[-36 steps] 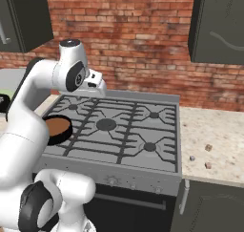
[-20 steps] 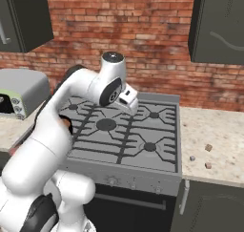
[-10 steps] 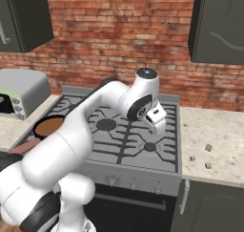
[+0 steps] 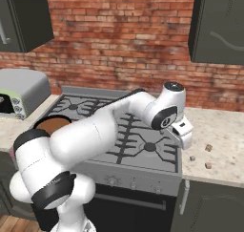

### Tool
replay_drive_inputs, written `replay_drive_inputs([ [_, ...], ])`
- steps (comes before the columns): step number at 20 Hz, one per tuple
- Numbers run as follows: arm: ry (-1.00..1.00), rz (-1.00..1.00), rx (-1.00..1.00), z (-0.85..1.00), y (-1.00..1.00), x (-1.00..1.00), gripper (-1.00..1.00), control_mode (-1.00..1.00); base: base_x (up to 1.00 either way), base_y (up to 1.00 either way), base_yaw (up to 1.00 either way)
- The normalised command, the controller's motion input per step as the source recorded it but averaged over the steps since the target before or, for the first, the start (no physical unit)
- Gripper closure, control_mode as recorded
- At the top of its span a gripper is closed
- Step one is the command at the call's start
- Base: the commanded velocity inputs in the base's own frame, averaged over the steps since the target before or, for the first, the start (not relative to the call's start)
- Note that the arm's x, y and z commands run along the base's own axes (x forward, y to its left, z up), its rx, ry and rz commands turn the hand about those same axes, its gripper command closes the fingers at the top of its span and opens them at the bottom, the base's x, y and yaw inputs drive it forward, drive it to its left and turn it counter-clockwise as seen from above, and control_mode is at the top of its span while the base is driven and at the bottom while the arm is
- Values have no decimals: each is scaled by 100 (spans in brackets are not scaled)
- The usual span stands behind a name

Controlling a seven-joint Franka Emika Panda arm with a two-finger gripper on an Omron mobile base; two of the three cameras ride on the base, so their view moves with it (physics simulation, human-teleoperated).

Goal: Pick up the sugar cube(s) and place them in the saucepan with hot chocolate.

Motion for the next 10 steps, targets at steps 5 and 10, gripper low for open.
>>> replay_drive_inputs([
  [5, 3, 17, 0, -35, -84, 0, -100, -100, 0, 0, 0],
  [10, 2, 14, 0, -46, -49, 0, -100, -100, 0, 0, 0],
])
